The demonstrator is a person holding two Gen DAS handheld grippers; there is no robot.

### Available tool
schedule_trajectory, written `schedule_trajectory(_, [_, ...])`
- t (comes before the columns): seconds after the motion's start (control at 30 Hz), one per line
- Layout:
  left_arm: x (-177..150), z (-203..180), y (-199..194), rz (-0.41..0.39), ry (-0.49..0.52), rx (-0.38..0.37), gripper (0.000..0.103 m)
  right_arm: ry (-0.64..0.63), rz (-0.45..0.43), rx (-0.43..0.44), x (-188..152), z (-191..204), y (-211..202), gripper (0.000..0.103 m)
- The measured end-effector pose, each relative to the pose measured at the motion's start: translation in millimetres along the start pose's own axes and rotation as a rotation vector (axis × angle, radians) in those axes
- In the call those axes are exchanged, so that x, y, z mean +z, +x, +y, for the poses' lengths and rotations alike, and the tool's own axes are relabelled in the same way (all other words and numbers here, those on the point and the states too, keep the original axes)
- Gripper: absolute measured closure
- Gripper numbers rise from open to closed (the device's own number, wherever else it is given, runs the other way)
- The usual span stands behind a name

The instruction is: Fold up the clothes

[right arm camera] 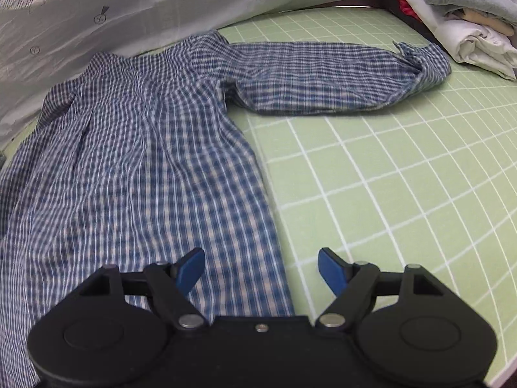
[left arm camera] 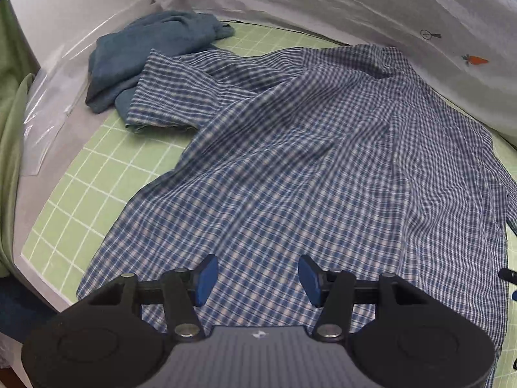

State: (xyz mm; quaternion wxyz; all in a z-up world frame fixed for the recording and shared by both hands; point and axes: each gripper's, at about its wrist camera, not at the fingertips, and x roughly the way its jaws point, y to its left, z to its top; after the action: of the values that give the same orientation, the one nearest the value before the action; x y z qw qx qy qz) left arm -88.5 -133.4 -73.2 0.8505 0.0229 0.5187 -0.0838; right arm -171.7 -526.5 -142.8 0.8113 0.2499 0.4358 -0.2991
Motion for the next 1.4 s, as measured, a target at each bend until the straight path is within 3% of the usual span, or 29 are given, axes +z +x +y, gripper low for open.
schedule_trajectory(0.17, [3.7, -37.8, -9.2, -0.046, 0.029, -0.008, 0.036, -0.075, -0.005, 0.041, 25.6, 2.7, 17.8, 0.031])
schedule_trajectory(0.23, [5.0, -54.2, -13.0, -0.065, 0.032, -0.007, 0.036, -0.121, 0.004, 0.053, 28.4, 3.8, 24.1, 0.041])
schedule_trajectory(0.27, [5.7, -62.9, -14.4, -0.071, 0.027, -0.006, 0.036, -0.152, -0.006, 0.055, 28.4, 4.5, 25.2, 0.048])
schedule_trajectory(0.3, [6.1, -71.3, -15.6, -0.076, 0.021, -0.006, 0.036, -0.187, -0.018, 0.054, 28.3, 5.3, 25.4, 0.064])
schedule_trajectory(0.33, [5.9, -78.8, -16.5, -0.081, 0.016, -0.005, 0.036, -0.224, -0.026, 0.057, 28.4, 5.6, 25.7, 0.088])
schedule_trajectory(0.4, [4.1, -93.2, -18.3, -0.087, 0.006, 0.002, 0.036, -0.269, -0.035, 0.077, 30.3, 1.5, 26.8, 0.103])
schedule_trajectory(0.53, [-2.3, -118.1, -18.9, -0.079, -0.002, 0.010, 0.036, -0.260, -0.050, 0.105, 38.6, -22.9, 29.1, 0.103])
schedule_trajectory(0.7, [-5.2, -136.4, -8.2, -0.040, 0.011, 0.000, 0.036, -0.165, -0.068, -0.016, 53.7, -78.1, 29.1, 0.103])
schedule_trajectory(0.8, [-3.5, -142.0, -2.9, -0.027, 0.035, -0.019, 0.036, -0.102, -0.050, -0.033, 62.4, -108.5, 26.9, 0.102])
schedule_trajectory(0.87, [-2.0, -144.1, 0.5, -0.022, 0.057, -0.028, 0.036, -0.077, -0.051, -0.021, 62.0, -111.5, 22.7, 0.095])
schedule_trajectory(1.0, [4.0, -139.4, 8.6, -0.015, 0.072, -0.051, 0.029, -0.025, -0.064, 0.023, 56.2, -100.8, 13.4, 0.053])
schedule_trajectory(1.1, [10.5, -132.9, 19.4, 0.004, 0.087, -0.059, 0.027, -0.030, -0.052, 0.074, 49.8, -70.6, 13.2, 0.037])
schedule_trajectory(1.13, [12.6, -130.1, 22.2, 0.009, 0.092, -0.065, 0.026, -0.049, -0.046, 0.073, 48.5, -60.6, 15.6, 0.036])
schedule_trajectory(1.23, [17.7, -123.2, 31.6, 0.022, 0.118, -0.089, 0.025, -0.118, -0.035, 0.043, 45.5, -31.7, 24.7, 0.040])
schedule_trajectory(1.27, [19.0, -121.3, 35.5, 0.029, 0.128, -0.094, 0.025, -0.137, -0.045, 0.026, 45.3, -25.1, 26.1, 0.049])
schedule_trajectory(1.33, [21.2, -117.8, 43.8, 0.051, 0.147, -0.100, 0.025, -0.180, -0.055, 0.011, 46.5, -16.1, 26.8, 0.101])
schedule_trajectory(1.4, [23.7, -115.5, 49.5, 0.066, 0.161, -0.108, 0.025, -0.209, -0.048, -0.004, 49.3, -11.5, 27.1, 0.103])
